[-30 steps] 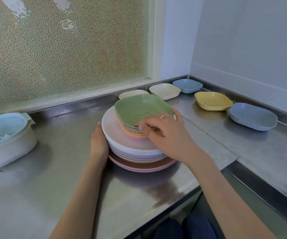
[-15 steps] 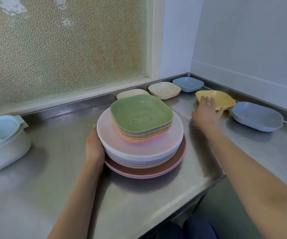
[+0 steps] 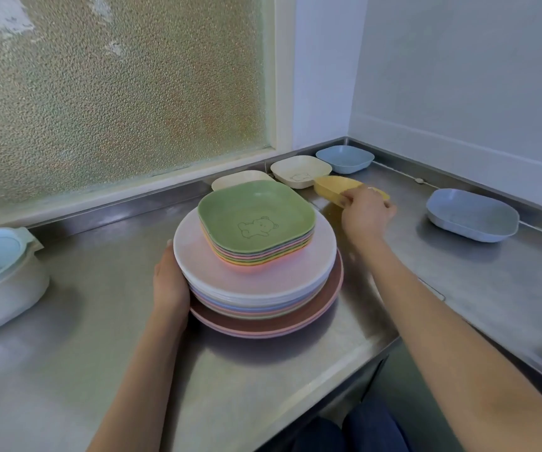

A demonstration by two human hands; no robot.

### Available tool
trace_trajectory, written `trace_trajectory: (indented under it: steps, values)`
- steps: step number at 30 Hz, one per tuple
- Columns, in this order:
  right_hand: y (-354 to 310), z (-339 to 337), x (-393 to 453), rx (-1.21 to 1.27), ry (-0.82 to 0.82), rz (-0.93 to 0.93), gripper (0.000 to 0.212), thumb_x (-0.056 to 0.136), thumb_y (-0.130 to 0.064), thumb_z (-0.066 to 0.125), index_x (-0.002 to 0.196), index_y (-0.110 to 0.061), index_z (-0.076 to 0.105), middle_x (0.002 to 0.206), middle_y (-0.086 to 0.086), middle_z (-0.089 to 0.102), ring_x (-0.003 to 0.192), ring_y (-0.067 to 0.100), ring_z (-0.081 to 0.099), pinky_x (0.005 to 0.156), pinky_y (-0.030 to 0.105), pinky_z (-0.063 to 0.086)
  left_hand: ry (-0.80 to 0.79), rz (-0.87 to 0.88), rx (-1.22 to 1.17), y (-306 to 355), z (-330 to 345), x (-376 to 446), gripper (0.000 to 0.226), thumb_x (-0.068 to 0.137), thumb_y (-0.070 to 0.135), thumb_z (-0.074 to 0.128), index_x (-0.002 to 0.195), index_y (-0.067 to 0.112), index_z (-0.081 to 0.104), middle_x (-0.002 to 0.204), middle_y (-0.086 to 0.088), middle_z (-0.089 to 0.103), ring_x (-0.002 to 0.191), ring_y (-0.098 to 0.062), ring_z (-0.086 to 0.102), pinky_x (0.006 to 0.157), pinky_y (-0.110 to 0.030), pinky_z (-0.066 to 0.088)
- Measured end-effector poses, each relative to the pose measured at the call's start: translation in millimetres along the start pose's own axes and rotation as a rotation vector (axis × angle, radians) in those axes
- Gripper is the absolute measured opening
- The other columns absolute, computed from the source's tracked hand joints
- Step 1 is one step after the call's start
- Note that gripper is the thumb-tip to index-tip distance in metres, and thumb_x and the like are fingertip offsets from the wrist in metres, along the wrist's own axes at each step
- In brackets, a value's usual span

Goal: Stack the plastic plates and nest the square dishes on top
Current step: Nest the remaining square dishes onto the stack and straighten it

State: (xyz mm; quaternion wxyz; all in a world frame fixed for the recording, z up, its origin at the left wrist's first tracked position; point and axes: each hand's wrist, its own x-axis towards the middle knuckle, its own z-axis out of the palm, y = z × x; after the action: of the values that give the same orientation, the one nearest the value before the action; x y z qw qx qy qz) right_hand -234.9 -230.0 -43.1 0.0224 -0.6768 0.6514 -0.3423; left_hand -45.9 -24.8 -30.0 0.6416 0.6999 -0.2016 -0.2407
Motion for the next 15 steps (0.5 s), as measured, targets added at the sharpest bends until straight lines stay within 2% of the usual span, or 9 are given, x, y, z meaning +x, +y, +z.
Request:
trace_trajectory:
  steps: [1, 3, 4, 6, 7, 9, 11, 15]
  values:
    - [-5.7, -6.4, -4.7, 0.113, 0.054, -0.031, 0.031, 0.087, -0.001, 0.047, 0.092, -0.017, 0.072, 0.103, 0.007, 0.066, 0.097, 0.03, 0.056, 0.092, 0.038, 0.033, -0.003, -0.008, -0.002, 0.5, -0.7, -1.2, 0.027, 0.1, 0.026, 0.033, 0.083, 0.027, 0.054, 0.104, 0.004, 0.051, 0.096, -0.013, 0.044, 0.082, -0.024, 0.03]
    - [-18.3, -22.5, -15.9, 0.389, 0.14, -0.163, 0.021, 0.085, -0.004, 0.056, 0.095, -0.012, 0.074, 0.099, 0.01, 0.069, 0.093, 0.028, 0.059, 0.083, 0.03, 0.039, -0.01, -0.024, -0.014, 0.4, -1.3, -1.7, 0.022, 0.1, 0.026, 0.033, 0.093, 0.025, 0.055, 0.104, 0.004, 0.051, 0.097, -0.012, 0.044, 0.082, -0.023, 0.029]
    - [-25.9, -33.2, -23.4, 0.523, 0.162, -0.257, 0.019, 0.084, -0.003, 0.06, 0.096, -0.008, 0.074, 0.095, 0.011, 0.069, 0.09, 0.02, 0.059, 0.08, 0.023, 0.04, -0.019, -0.026, -0.02, 0.2, -1.6, -1.7, 0.024, 0.1, 0.026, 0.033, 0.095, 0.024, 0.056, 0.102, 0.005, 0.053, 0.096, -0.011, 0.044, 0.081, -0.023, 0.029]
    - [-41.0, -56.1, -39.7, 0.74, 0.126, -0.405, 0.019, 0.082, 0.001, 0.062, 0.096, -0.005, 0.074, 0.088, 0.007, 0.065, 0.081, -0.004, 0.053, 0.073, 0.005, 0.036, -0.031, -0.029, -0.038, 0.3, -1.4, -2.9, 0.032, 0.1, 0.027, 0.034, 0.08, 0.022, 0.058, 0.088, 0.008, 0.056, 0.094, -0.012, 0.045, 0.081, -0.023, 0.03]
    - [-46.9, -66.0, -47.9, 0.805, 0.076, -0.446, 0.02, 0.082, 0.003, 0.062, 0.096, -0.005, 0.074, 0.087, 0.004, 0.063, 0.08, -0.011, 0.052, 0.073, 0.002, 0.036, -0.036, -0.032, -0.046, 0.5, -1.5, -3.6, 0.035, 0.1, 0.027, 0.034, 0.073, 0.026, 0.055, 0.083, 0.01, 0.056, 0.092, -0.013, 0.045, 0.08, -0.023, 0.031]
    - [-54.4, -79.9, -62.9, 0.839, -0.021, -0.524, 0.019, 0.082, 0.001, 0.062, 0.094, -0.007, 0.074, 0.087, -0.004, 0.061, 0.084, -0.015, 0.052, 0.076, 0.002, 0.036, -0.043, -0.027, -0.036, -0.1, -1.4, -3.1, 0.036, 0.101, 0.026, 0.032, 0.069, 0.03, 0.051, 0.078, 0.012, 0.054, 0.09, -0.013, 0.045, 0.079, -0.022, 0.031]
    - [-56.5, -87.7, -74.3, 0.788, -0.113, -0.623, 0.018, 0.082, -0.001, 0.061, 0.092, -0.009, 0.074, 0.087, -0.01, 0.06, 0.086, -0.011, 0.053, 0.08, 0.004, 0.037, -0.049, -0.013, -0.018, -1.3, -1.7, -0.5, 0.037, 0.1, 0.026, 0.031, 0.069, 0.03, 0.051, 0.074, 0.015, 0.051, 0.087, -0.012, 0.045, 0.078, -0.023, 0.031]
    - [-45.5, -91.9, -82.7, 0.631, -0.221, -0.712, 0.022, 0.082, 0.006, 0.059, 0.091, -0.008, 0.074, 0.092, -0.005, 0.062, 0.092, -0.001, 0.053, 0.083, 0.0, 0.034, -0.062, 0.005, -0.016, -5.9, -3.3, 5.0, 0.034, 0.1, 0.026, 0.032, 0.077, 0.026, 0.057, 0.084, 0.009, 0.058, 0.088, -0.013, 0.048, 0.073, -0.026, 0.038]
